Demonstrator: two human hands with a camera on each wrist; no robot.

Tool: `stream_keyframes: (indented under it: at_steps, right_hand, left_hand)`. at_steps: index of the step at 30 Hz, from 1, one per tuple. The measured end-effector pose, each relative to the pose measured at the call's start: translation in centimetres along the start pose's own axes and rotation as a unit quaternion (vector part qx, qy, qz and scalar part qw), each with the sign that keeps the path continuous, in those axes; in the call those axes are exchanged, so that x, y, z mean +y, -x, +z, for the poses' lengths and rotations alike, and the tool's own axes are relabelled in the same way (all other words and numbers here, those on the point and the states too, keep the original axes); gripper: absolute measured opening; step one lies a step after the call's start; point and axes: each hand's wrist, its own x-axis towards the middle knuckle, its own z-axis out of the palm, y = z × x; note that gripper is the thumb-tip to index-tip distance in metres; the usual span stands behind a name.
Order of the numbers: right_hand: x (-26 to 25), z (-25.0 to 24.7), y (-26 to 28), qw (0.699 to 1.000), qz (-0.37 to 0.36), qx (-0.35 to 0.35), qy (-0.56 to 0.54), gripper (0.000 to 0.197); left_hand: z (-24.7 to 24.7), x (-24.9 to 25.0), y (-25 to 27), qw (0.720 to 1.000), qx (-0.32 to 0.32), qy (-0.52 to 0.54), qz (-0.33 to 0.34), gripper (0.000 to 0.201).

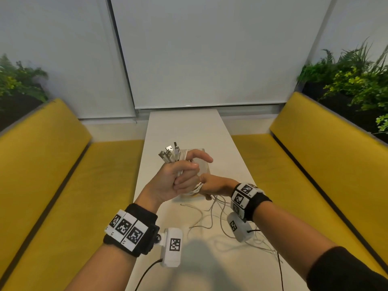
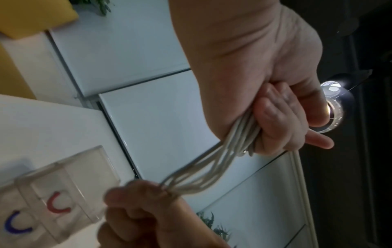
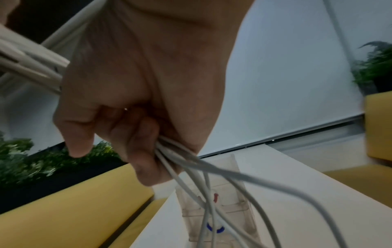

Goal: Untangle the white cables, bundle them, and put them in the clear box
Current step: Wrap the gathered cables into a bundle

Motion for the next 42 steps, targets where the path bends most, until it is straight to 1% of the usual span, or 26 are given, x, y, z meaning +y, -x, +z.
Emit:
stream_keyframes:
  at_steps: [2, 3, 4, 5, 7, 8, 9, 10, 11, 13, 15, 16, 17, 19, 21, 23, 25, 27, 28, 30, 32, 34, 37, 38, 40, 42]
  right_hand:
    - [-0.1, 0.5, -0.5, 1.000, 0.011, -0.004, 0.028, 0.017]
    - [-0.2, 0.5, -0.7, 0.999, 0.013, 0.004, 0.029, 0.019]
    - [-0.5, 0.5, -0.6, 0.999, 0.012, 0.015, 0.031, 0.024]
    - [-0.5, 0.1, -0.7, 0.999, 0.001, 0.019, 0.032, 0.026]
    - [-1.1, -0.6, -0.3, 1.000, -0.015, 0.005, 0.027, 0.020]
    - [-1.4, -1.0, -0.2, 0.999, -0.013, -0.008, 0.029, 0.029]
    - [-1.6, -1.4, 0.0, 0.999, -0.007, -0.021, 0.046, 0.045]
    - [-1.9, -1.8, 0.1, 0.997, 0.003, -0.044, 0.066, 0.057]
    - [-2.1, -2.2, 0.2, 0.994, 0.019, -0.067, 0.079, 0.058]
    - [-2.7, -3.3, 0.6, 0.988, 0.054, -0.128, 0.073, 0.041]
    - [-3.5, -4.5, 1.2, 0.978, 0.063, -0.189, 0.058, 0.018]
    - [-3.8, -4.9, 1.3, 0.974, 0.066, -0.211, 0.052, 0.009]
    - [-4.0, -5.2, 1.3, 0.971, 0.068, -0.223, 0.047, 0.008]
    - [-4.9, -5.2, 1.4, 0.966, 0.085, -0.237, 0.056, 0.008]
    - [-5.8, -5.1, 1.6, 0.965, 0.099, -0.235, 0.065, 0.008]
    - [-6.6, -4.9, 1.8, 0.967, 0.108, -0.223, 0.064, 0.009]
    - [-7.0, -4.5, 1.9, 0.970, 0.107, -0.210, 0.063, 0.011]
    - [-7.2, -4.1, 1.8, 0.974, 0.096, -0.191, 0.074, 0.018]
    - [-7.2, -4.0, 1.8, 0.977, 0.090, -0.177, 0.076, 0.023]
    - [-7.1, -4.0, 1.7, 0.984, 0.076, -0.147, 0.063, 0.029]
    - [-7.0, -3.8, 1.6, 0.991, 0.056, -0.105, 0.063, 0.032]
    - [-6.7, -3.2, 1.3, 0.996, 0.033, -0.045, 0.069, 0.031]
    - [-6.2, -2.3, 0.7, 0.997, -0.025, 0.029, 0.072, 0.027]
    - [-6.0, -2.1, 0.7, 0.996, -0.043, 0.049, 0.067, 0.028]
    - [-5.8, -1.8, 0.7, 0.995, -0.066, 0.070, 0.035, 0.033]
    - [-5.9, -1.4, 0.9, 0.995, -0.074, 0.069, -0.026, 0.036]
  left_hand:
    - [0.5, -0.1, -0.2, 1.000, -0.021, -0.002, 0.000, 0.027]
    - [0.6, -0.2, -0.1, 1.000, -0.027, 0.003, -0.003, 0.026]
    - [0.6, -0.4, -0.1, 0.999, -0.032, 0.010, -0.007, 0.026]
    - [0.5, -0.6, 0.1, 0.999, -0.036, 0.019, -0.016, 0.025]
    - [0.1, -1.0, 0.6, 0.997, -0.047, 0.037, -0.043, 0.023]
    - [-0.2, -1.2, 0.9, 0.996, -0.051, 0.041, -0.062, 0.023]
    - [-0.5, -1.3, 1.1, 0.994, -0.053, 0.043, -0.084, 0.024]
    - [-0.8, -1.5, 1.3, 0.992, -0.051, 0.044, -0.110, 0.025]
    - [-1.1, -1.6, 1.6, 0.988, -0.051, 0.044, -0.138, 0.027]
    - [-1.7, -1.7, 1.9, 0.979, -0.064, 0.043, -0.189, 0.030]
    - [-2.1, -1.8, 2.2, 0.968, -0.086, 0.039, -0.230, 0.033]
    - [-2.3, -1.9, 2.2, 0.963, -0.094, 0.030, -0.250, 0.034]
    - [-2.3, -2.0, 2.2, 0.958, -0.096, 0.010, -0.270, 0.035]
    - [-2.3, -2.2, 2.2, 0.945, -0.089, -0.044, -0.313, 0.039]
    - [-2.3, -2.7, 2.0, 0.929, -0.066, -0.102, -0.351, 0.042]
    - [-2.4, -3.2, 1.8, 0.914, -0.026, -0.152, -0.375, 0.043]
    - [-2.6, -3.8, 1.7, 0.906, 0.023, -0.179, -0.384, 0.041]
    - [-3.0, -4.4, 1.7, 0.898, 0.083, -0.210, -0.379, 0.039]
    - [-3.2, -4.8, 1.7, 0.895, 0.119, -0.227, -0.366, 0.036]
    - [-3.4, -5.2, 1.6, 0.898, 0.175, -0.239, -0.325, 0.032]
    - [-3.7, -5.3, 1.5, 0.905, 0.207, -0.236, -0.286, 0.030]
    - [-4.0, -5.3, 1.4, 0.911, 0.233, -0.232, -0.248, 0.045]
    - [-4.4, -5.1, 1.2, 0.930, 0.264, -0.189, -0.172, 0.038]
    - [-4.5, -5.1, 1.1, 0.932, 0.278, -0.177, -0.153, 0.040]
    - [-4.6, -5.0, 1.0, 0.929, 0.304, -0.163, -0.131, 0.046]
    - [-4.7, -5.0, 1.1, 0.924, 0.335, -0.149, -0.112, 0.047]
